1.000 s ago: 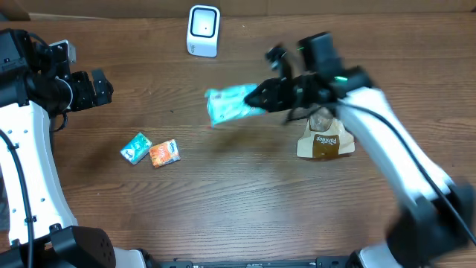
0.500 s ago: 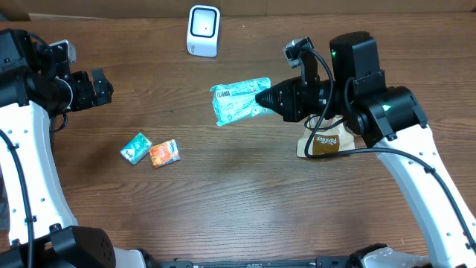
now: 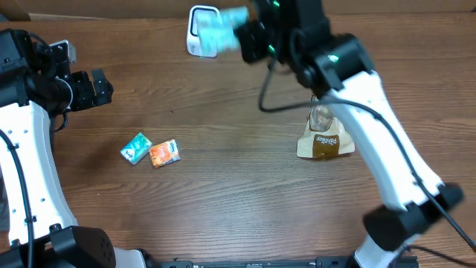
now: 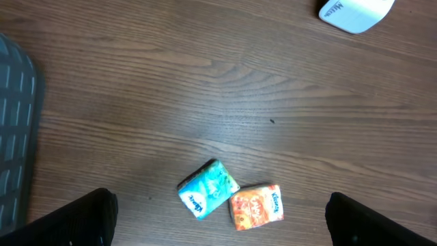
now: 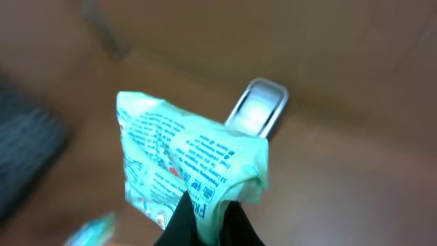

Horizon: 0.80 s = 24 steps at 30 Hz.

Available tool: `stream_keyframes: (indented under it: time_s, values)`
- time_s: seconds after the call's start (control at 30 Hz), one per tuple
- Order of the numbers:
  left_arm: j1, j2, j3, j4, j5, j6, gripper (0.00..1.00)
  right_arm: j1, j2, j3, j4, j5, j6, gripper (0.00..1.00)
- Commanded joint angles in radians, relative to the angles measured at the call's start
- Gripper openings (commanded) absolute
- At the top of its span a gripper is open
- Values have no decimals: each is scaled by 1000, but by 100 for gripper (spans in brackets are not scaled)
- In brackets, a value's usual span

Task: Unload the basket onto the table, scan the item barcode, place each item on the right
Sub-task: 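Hold the wipes pack in front of the white scanner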

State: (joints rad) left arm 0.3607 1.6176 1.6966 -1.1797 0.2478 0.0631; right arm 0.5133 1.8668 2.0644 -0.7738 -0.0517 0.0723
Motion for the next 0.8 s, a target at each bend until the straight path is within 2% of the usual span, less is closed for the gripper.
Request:
stream_keyframes:
  time_s: [0.0, 0.1, 0.23, 0.43, 0.53, 0.77]
  values:
    - [-2, -8, -2, 3, 4, 27, 100, 25, 134, 31, 170, 372, -154, 4]
    - [-2, -8, -2, 2, 4, 27, 100, 33, 237, 31, 409, 460, -330, 4]
    - [-2, -8, -2, 3, 4, 27, 100, 39, 367, 31, 690, 459, -714, 4]
    - [-2, -8, -2, 2, 4, 27, 100, 51, 530, 31, 995, 459, -1189, 4]
    - [-2, -8, -2, 3, 4, 27, 100, 55, 584, 31, 1059, 451, -1272, 4]
    - [-2, -8, -2, 2, 4, 27, 100, 60, 643, 31, 1058, 412, -1275, 4]
